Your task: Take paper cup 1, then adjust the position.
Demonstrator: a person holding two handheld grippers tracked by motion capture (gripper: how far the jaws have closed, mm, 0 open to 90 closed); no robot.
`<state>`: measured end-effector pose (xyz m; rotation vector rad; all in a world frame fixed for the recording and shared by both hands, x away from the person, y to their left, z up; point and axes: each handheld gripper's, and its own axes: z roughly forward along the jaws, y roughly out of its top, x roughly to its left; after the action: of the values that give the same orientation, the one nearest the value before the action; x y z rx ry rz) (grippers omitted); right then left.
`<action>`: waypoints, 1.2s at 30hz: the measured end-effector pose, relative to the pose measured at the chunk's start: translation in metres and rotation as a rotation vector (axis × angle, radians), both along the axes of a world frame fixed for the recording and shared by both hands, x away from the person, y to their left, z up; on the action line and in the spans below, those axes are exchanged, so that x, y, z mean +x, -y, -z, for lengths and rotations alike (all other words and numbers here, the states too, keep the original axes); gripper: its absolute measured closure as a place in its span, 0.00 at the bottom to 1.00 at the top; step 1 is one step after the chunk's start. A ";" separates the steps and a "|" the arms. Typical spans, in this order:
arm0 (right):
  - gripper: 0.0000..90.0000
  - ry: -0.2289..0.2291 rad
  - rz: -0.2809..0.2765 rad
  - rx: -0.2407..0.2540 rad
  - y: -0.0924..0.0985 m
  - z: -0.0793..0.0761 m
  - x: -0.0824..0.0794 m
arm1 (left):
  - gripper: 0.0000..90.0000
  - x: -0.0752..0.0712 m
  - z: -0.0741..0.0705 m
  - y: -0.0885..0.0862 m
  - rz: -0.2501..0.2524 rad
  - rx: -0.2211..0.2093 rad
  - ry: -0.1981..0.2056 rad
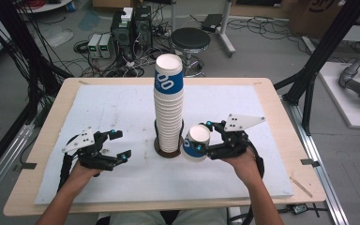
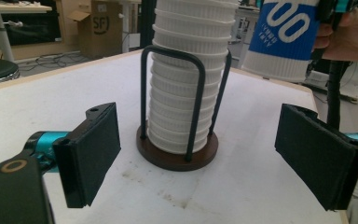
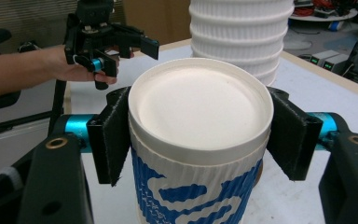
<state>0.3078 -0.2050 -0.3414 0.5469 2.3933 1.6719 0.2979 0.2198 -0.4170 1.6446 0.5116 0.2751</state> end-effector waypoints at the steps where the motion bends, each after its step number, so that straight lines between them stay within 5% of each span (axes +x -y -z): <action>1: 0.34 -0.002 -0.004 -0.001 0.000 0.002 0.000 | 0.15 -0.001 0.000 0.001 0.005 0.001 -0.001; 25: 0.34 -0.002 -0.007 -0.025 -0.008 0.011 -0.007 | 0.15 -0.005 -0.008 0.025 0.107 0.000 0.020; 36: 0.34 -0.014 -0.056 -0.023 -0.017 0.015 -0.009 | 0.15 -0.012 -0.013 0.035 0.179 0.001 0.022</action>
<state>0.2990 -0.1880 -0.3559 0.4933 2.4566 1.6657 0.2860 0.1852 -0.4043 1.6742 0.3451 0.1605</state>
